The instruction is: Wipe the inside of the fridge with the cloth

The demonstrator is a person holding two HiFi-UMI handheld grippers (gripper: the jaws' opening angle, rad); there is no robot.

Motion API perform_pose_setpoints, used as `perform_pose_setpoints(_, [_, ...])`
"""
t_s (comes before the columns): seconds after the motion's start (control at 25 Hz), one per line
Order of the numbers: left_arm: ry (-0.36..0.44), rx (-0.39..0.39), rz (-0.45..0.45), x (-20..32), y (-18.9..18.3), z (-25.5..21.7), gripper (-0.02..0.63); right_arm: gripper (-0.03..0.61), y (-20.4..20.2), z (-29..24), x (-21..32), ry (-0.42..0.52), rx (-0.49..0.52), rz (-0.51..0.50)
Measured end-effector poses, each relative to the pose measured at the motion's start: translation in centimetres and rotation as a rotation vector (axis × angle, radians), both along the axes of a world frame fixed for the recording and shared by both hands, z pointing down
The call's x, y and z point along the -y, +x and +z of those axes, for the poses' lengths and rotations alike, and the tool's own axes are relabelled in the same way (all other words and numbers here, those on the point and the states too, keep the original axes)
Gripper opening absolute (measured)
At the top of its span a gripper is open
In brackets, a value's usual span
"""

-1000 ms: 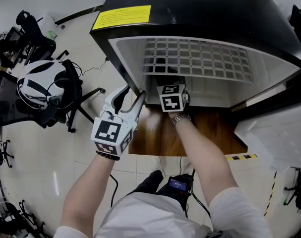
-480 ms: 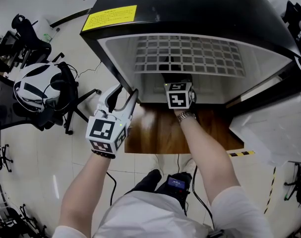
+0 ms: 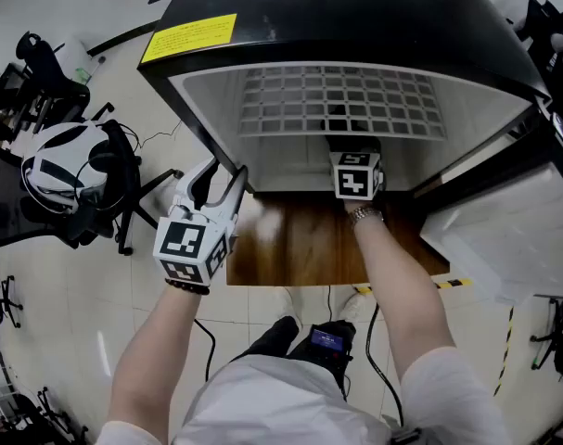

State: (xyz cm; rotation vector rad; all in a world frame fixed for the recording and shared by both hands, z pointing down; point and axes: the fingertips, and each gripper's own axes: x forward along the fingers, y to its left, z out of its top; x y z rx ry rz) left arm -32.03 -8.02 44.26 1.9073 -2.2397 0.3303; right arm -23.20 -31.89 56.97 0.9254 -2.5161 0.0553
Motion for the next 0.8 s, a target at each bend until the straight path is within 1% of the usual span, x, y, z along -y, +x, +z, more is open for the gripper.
perform_pose_setpoints(0.28, [-0.001, 0.002, -0.005, 0.0, -0.1, 0.0, 0.186, 0.121, 3.5, 0.1, 2.6, 0.011, -0.024, 0.071])
perform_pose_setpoints(0.56, [-0.004, 0.002, -0.008, 0.0, 0.0, 0.1, 0.186, 0.121, 6.4, 0.0, 4.2, 0.034, -0.073, 0.154])
perform_pose_setpoints(0.8, [-0.012, 0.003, -0.011, 0.1, 0.0, 0.2, 0.186, 0.121, 7.9, 0.1, 5.1, 0.028, -0.096, 0.218])
